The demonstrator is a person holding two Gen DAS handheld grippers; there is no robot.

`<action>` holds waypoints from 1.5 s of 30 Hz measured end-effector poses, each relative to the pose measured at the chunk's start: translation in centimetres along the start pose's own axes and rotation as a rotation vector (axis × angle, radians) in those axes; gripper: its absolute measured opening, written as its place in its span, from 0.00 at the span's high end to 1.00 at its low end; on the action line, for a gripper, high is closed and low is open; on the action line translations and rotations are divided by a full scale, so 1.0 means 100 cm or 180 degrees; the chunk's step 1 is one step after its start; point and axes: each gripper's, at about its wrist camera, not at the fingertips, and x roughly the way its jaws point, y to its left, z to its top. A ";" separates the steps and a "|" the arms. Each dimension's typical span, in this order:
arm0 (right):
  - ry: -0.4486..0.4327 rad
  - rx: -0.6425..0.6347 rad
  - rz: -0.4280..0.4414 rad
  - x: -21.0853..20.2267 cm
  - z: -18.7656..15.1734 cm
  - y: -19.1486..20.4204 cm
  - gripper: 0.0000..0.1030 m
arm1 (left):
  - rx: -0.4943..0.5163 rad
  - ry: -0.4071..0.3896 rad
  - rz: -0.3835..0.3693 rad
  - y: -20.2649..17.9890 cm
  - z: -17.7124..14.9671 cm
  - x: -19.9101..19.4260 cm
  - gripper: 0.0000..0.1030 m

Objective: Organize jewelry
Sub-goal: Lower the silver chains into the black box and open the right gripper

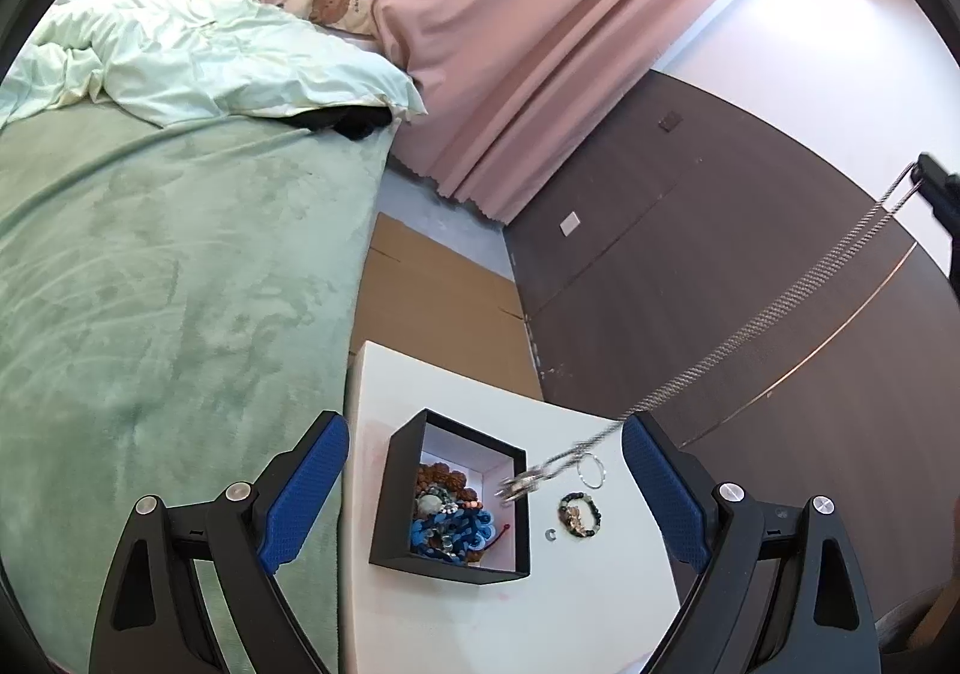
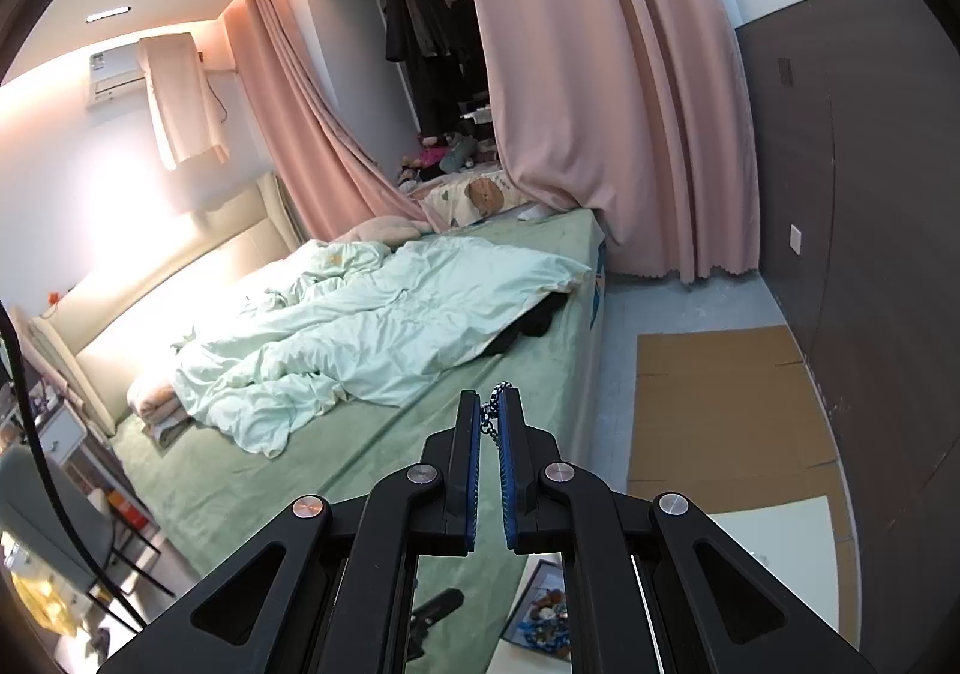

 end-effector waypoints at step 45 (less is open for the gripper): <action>0.1210 0.0509 -0.0129 0.153 -0.137 -0.099 0.93 | 0.0012 0.0056 0.0111 0.001 0.003 0.009 0.10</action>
